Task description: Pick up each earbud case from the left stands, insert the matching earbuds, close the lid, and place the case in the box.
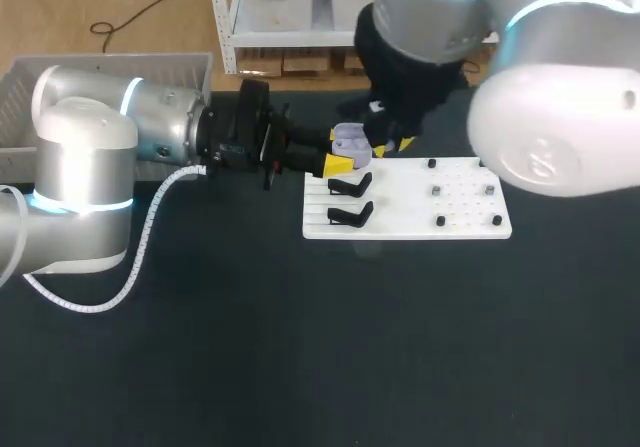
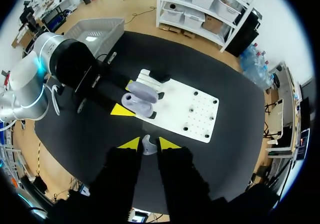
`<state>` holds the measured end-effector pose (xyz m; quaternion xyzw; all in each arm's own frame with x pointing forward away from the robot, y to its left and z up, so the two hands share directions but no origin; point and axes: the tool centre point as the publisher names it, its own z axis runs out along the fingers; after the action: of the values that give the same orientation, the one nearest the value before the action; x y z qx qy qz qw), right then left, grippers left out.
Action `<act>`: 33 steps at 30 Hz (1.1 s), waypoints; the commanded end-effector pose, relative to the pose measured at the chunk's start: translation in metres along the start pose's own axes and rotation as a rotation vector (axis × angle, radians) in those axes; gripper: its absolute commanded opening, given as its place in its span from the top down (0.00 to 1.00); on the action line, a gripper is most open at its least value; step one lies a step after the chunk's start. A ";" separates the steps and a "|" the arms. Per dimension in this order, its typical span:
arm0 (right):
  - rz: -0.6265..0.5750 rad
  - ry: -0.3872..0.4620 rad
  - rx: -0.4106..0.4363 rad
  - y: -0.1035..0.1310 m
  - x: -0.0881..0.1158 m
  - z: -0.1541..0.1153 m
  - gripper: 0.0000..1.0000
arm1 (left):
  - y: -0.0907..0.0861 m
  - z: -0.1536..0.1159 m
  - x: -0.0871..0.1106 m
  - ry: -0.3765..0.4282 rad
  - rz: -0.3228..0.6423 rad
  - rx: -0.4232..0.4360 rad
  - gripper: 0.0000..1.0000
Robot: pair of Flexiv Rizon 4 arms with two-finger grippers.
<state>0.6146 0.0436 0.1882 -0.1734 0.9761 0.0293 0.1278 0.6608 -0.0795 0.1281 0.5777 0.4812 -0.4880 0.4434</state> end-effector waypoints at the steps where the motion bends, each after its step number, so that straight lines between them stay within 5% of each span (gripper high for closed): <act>1: -0.007 0.037 0.003 0.008 -0.014 0.002 1.00 | -0.001 0.000 0.000 0.002 0.000 -0.002 1.00; 33: 0.044 0.101 -0.008 0.024 -0.044 0.022 1.00 | -0.001 0.000 0.000 0.002 0.000 -0.002 1.00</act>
<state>0.6496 0.0818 0.1801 -0.1537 0.9845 0.0278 0.0796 0.6608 -0.0795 0.1281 0.5777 0.4812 -0.4880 0.4434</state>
